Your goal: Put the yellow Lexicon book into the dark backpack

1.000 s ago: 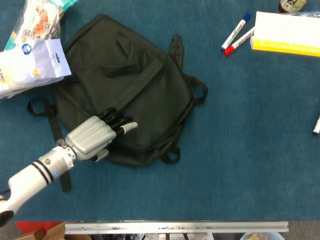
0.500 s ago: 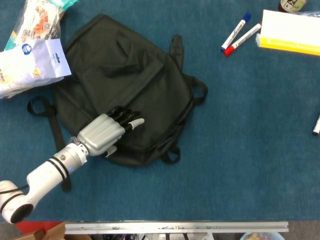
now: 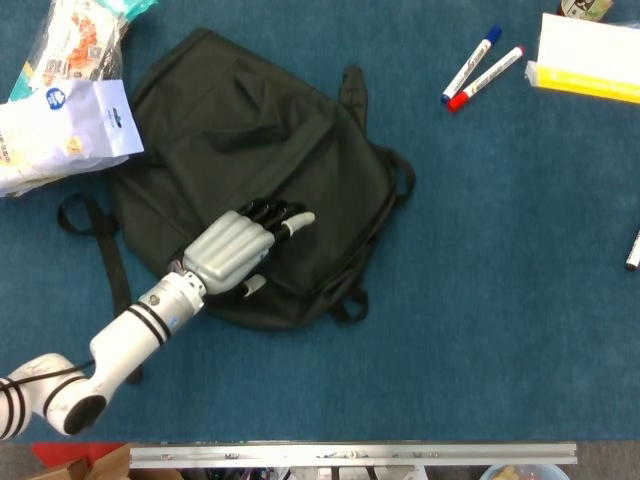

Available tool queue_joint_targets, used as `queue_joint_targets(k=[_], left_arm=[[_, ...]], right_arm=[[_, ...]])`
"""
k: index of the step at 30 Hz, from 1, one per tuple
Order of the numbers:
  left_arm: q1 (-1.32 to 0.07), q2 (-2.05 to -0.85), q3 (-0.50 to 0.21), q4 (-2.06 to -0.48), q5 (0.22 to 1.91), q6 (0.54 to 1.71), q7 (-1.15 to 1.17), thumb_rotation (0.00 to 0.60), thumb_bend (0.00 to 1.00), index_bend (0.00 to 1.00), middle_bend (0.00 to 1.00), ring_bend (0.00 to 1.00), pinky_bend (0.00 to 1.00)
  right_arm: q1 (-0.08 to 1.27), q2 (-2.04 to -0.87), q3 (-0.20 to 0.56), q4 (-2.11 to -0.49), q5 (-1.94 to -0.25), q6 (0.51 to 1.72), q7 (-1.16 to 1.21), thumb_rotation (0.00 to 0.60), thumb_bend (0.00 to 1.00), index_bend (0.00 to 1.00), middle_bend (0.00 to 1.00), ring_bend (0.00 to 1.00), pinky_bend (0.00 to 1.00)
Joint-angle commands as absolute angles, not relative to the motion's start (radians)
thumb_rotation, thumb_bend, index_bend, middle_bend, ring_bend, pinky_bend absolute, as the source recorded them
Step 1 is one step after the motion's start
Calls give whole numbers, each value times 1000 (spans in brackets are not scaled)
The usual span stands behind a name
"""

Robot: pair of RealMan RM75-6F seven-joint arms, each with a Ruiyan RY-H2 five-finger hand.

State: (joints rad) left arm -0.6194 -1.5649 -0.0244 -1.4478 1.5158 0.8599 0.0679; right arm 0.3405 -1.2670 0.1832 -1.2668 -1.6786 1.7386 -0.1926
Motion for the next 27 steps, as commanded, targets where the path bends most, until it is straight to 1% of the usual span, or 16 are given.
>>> queue_joint_targets(k=[1, 4, 9, 11, 14, 20, 27], left_arm=[[-619, -1602, -42, -1407, 1517, 904, 32, 600, 285, 148, 184, 220, 118], [-623, -1622, -48, -1377, 1521, 925, 11, 600, 285, 215, 245, 292, 151], [-630, -1651, -51, -1327, 1514, 937, 8, 600, 284, 316, 372, 402, 155], [-630, -1660, -51, -1309, 1511, 944, 16, 600, 297, 391, 444, 442, 155], [-630, -1665, -46, -1294, 1509, 951, 27, 600, 351, 503, 553, 513, 155], [-623, -1653, -26, -1299, 1504, 957, 47, 600, 390, 615, 663, 608, 155], [-615, -1649, -23, -1317, 1499, 980, 42, 600, 393, 697, 708, 637, 155]], right_arm=[[340, -1267, 186, -1264, -1677, 1739, -190, 600, 325, 834, 778, 664, 664], [339, -1267, 192, -1264, -1673, 1739, -184, 600, 324, 836, 778, 664, 664], [339, -1269, 197, -1265, -1672, 1740, -178, 600, 324, 841, 779, 665, 664], [339, -1269, 197, -1266, -1671, 1739, -175, 600, 324, 844, 779, 665, 664], [338, -1269, 201, -1269, -1671, 1742, -171, 600, 324, 846, 780, 665, 664], [337, -1266, 206, -1276, -1669, 1745, -162, 600, 324, 850, 781, 665, 664], [335, -1261, 211, -1288, -1672, 1751, -161, 600, 324, 853, 781, 665, 664]])
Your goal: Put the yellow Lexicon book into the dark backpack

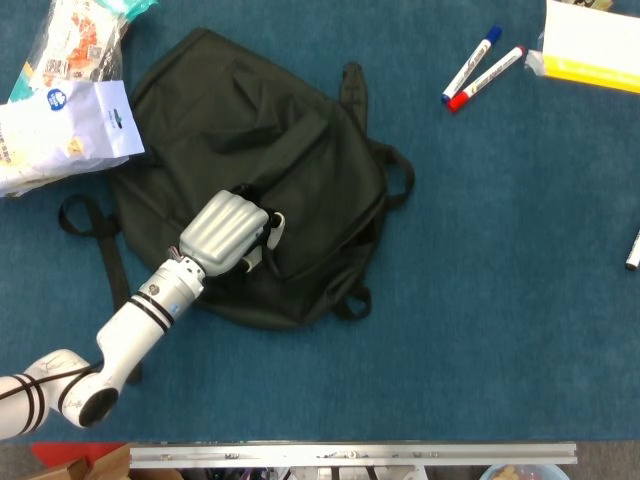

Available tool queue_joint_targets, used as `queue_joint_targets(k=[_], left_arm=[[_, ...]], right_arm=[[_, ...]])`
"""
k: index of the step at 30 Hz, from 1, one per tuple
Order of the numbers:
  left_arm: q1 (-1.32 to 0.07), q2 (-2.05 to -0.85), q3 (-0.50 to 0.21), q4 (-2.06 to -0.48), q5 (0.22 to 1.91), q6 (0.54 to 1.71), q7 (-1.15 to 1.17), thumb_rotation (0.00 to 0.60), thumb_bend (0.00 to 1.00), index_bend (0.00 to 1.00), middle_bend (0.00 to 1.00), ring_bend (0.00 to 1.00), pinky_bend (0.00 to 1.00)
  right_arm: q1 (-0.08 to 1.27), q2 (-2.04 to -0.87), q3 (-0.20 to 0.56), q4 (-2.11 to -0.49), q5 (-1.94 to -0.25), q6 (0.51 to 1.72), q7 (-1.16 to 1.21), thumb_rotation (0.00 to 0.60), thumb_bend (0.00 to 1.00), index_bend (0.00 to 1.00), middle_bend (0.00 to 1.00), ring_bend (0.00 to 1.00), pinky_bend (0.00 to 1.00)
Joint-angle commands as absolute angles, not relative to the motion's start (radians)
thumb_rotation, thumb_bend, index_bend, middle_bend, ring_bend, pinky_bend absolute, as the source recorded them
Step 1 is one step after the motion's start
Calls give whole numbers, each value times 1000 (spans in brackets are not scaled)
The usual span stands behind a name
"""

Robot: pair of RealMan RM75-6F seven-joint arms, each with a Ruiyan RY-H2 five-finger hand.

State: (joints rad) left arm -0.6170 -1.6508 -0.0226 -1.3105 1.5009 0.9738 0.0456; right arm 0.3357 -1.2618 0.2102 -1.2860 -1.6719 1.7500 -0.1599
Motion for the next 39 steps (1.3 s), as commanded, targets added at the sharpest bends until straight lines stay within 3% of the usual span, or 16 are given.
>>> queue_joint_targets(k=[1, 10, 21, 39], left_arm=[[-613, -1648, -24, -1322, 1498, 983, 38, 600, 393, 713, 720, 645, 155], [-600, -1572, -50, -1422, 1449, 992, -48, 600, 393, 762, 744, 655, 157], [-609, -1336, -145, -1618, 1295, 878, -313, 600, 393, 759, 741, 650, 166], [-665, -1134, -189, -1671, 1317, 705, -605, 600, 393, 746, 731, 633, 166]], right_arm=[[334, -1260, 211, -1290, -1673, 1752, -161, 600, 324, 853, 781, 665, 664], [328, -1249, 198, -1314, -1694, 1754, -149, 600, 324, 859, 783, 666, 664], [329, -1211, 115, -1402, -1842, 1750, -143, 600, 319, 864, 785, 666, 664], [403, -1231, 79, -1494, -2005, 1647, -231, 600, 314, 867, 796, 676, 670]])
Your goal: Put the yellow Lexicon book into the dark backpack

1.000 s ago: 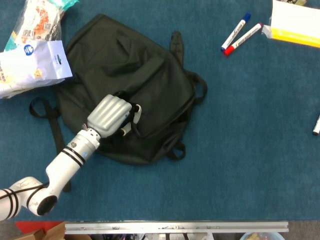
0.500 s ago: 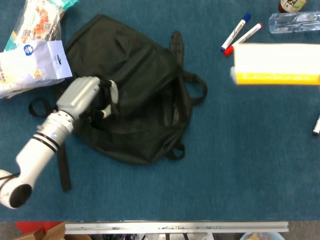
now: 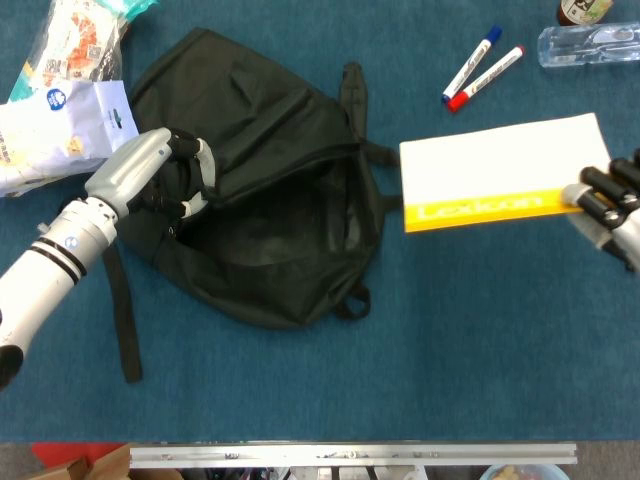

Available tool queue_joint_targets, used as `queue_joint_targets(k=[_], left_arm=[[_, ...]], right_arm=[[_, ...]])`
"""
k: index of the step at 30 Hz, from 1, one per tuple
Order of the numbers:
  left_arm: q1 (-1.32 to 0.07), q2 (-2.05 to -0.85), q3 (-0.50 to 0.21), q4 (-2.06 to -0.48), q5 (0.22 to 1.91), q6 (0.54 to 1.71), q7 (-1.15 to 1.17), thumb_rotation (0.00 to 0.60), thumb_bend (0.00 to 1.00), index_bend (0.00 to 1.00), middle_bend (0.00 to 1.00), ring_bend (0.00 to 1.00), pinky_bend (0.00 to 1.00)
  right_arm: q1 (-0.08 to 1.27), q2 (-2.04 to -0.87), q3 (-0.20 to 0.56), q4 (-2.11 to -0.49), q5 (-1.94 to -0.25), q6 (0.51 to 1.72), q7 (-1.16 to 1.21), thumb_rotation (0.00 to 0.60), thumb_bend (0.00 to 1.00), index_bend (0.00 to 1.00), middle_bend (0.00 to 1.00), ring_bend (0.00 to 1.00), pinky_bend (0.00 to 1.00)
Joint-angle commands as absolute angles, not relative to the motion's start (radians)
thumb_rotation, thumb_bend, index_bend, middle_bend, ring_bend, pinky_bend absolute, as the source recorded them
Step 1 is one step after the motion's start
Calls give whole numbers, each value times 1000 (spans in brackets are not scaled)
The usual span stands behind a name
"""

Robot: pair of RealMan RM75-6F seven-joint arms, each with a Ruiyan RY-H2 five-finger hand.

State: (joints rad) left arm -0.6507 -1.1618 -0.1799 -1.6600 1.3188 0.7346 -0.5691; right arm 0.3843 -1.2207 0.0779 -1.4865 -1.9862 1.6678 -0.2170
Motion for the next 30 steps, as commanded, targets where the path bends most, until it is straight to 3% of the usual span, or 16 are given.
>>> queue_joint_targets(k=[1, 15, 30], left_arm=[[-669, -1124, -191, -1674, 1317, 696, -616, 600, 393, 745, 730, 631, 166], [-702, -1042, -204, -1687, 1319, 599, -755, 600, 393, 730, 724, 621, 166], [-707, -993, -206, -1703, 1301, 567, -792, 600, 393, 729, 724, 620, 165]], right_arm=[[412, -1237, 80, -1498, -2011, 1636, -235, 600, 314, 867, 796, 676, 670], [569, -1426, 104, -1427, -2056, 1457, -281, 600, 312, 868, 801, 679, 672], [734, -1762, 144, -1062, -2036, 1464, -184, 600, 305, 875, 806, 686, 675]])
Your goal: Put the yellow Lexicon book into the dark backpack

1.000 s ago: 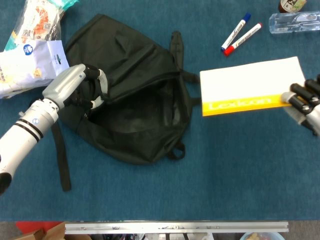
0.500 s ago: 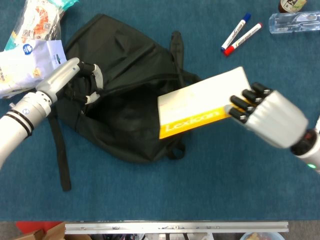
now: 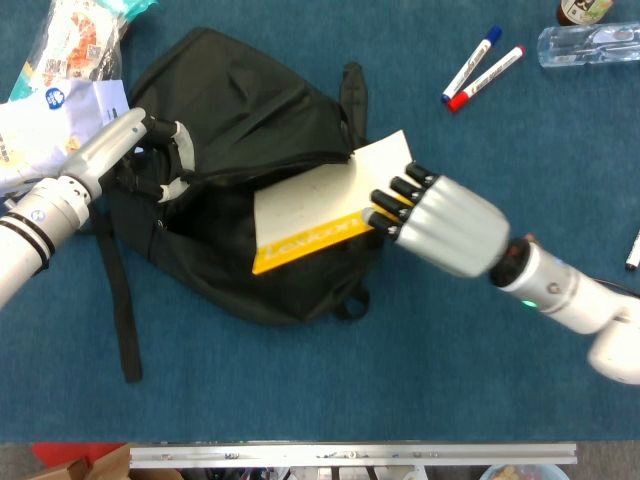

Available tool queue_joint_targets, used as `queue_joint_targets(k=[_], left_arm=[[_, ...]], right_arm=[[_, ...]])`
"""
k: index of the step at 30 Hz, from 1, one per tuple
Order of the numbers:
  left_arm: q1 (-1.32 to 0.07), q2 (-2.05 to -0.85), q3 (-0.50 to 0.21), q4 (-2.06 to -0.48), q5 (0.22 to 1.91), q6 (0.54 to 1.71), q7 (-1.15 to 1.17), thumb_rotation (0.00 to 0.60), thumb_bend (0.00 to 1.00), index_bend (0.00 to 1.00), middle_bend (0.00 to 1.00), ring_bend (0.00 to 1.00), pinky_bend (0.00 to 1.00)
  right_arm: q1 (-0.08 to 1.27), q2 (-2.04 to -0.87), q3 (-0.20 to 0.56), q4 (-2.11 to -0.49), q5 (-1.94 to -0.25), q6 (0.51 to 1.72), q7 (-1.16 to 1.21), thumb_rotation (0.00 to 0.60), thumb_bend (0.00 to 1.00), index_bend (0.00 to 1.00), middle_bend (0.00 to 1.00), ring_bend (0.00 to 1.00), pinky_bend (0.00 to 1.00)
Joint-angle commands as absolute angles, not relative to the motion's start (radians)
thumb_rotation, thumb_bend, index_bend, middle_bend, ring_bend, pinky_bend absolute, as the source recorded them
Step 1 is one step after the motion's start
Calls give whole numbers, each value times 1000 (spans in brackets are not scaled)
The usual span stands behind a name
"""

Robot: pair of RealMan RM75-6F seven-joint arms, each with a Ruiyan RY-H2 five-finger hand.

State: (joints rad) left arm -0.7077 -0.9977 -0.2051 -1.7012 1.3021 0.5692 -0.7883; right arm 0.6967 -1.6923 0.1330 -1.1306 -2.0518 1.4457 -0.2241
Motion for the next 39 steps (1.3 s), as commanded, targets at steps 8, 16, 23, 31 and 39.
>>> queue_joint_targets(k=[8, 16, 23, 31, 39], left_arm=[[-702, -976, -207, -1703, 1295, 558, -815, 600, 393, 728, 724, 619, 166], [-702, -964, -208, -1707, 1296, 540, -838, 600, 393, 728, 724, 619, 166], [-694, -955, -206, -1717, 1307, 542, -850, 600, 394, 728, 723, 619, 166], [-683, -932, -204, -1734, 1329, 547, -876, 600, 394, 724, 723, 617, 166], [-672, -902, -195, -1751, 1360, 551, -906, 600, 393, 721, 721, 613, 166]], right_arm=[[763, -1858, 125, -953, -2010, 1507, -134, 600, 303, 875, 808, 689, 676], [807, -1962, 94, -768, -1989, 1482, -102, 600, 303, 876, 808, 690, 676], [835, -2030, 113, -646, -1929, 1483, -102, 600, 297, 878, 808, 690, 676], [828, -2066, 51, -617, -1935, 1518, -110, 600, 290, 878, 811, 690, 676], [781, -1997, -68, -684, -1987, 1527, -162, 600, 286, 878, 823, 702, 676]])
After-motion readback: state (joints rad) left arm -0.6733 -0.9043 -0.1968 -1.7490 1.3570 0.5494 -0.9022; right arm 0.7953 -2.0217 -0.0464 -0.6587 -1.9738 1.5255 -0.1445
